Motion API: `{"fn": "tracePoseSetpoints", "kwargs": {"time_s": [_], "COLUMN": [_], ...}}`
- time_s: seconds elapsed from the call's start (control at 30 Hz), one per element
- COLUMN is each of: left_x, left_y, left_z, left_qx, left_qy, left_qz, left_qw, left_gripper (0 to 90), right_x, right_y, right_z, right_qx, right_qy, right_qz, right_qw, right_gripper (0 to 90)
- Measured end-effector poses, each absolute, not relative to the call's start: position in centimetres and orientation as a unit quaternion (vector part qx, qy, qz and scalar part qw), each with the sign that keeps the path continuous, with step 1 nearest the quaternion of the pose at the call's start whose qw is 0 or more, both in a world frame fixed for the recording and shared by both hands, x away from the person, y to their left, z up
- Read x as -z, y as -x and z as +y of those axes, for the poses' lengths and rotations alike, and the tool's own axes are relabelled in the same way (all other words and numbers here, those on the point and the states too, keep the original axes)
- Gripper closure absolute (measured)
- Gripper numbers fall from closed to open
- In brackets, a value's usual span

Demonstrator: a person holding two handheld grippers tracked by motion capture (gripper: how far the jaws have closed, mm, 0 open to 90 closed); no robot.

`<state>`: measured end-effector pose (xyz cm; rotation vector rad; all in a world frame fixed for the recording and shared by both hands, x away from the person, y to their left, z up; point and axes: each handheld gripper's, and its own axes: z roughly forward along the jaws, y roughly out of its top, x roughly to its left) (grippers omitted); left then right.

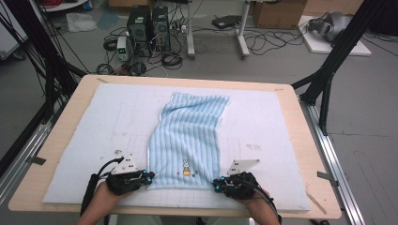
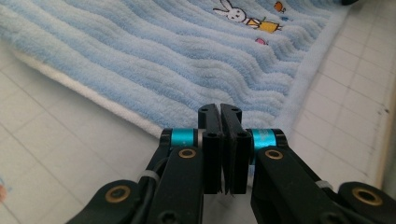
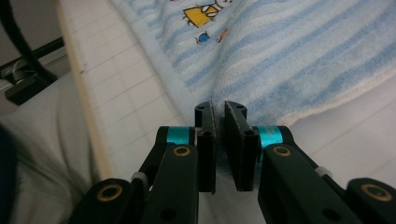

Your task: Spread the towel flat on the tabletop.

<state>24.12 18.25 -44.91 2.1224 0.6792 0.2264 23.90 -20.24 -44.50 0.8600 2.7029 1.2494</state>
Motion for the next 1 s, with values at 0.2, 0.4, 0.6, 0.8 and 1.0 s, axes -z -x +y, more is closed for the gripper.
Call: {"fn": "tracePoseSetpoints", "kwargs": {"time_s": [0.2, 0.4, 0.6, 0.8, 1.0], "left_x": [45.0, 44.9, 43.5, 41.7, 41.6], "left_y": [-22.0, -21.5, -24.0, -27.2, -28.9], "left_z": [18.8, 19.5, 21.0, 22.3, 23.1], "left_qx": [-0.076, -0.069, -0.105, -0.142, -0.160], "left_qy": [-0.857, -0.848, -0.787, -0.750, -0.732], "left_qz": [0.259, 0.262, 0.320, 0.357, 0.385], "left_qw": [0.440, 0.455, 0.518, 0.539, 0.540], "left_gripper": [86.9, 74.2, 52.4, 47.9, 45.9], "right_x": [44.4, 44.1, 43.2, 43.5, 43.9], "right_y": [-21.9, -20.6, -22.8, -26.7, -28.8], "right_z": [-20.1, -20.1, -20.3, -17.9, -16.0], "right_qx": [-0.400, -0.410, -0.449, -0.423, -0.385], "right_qy": [-0.252, -0.243, -0.298, -0.329, -0.327], "right_qz": [0.881, 0.879, 0.841, 0.838, 0.854], "right_qw": [0.005, -0.002, 0.044, 0.101, 0.123], "right_gripper": [82.9, 71.5, 59.6, 55.2, 63.5]}}
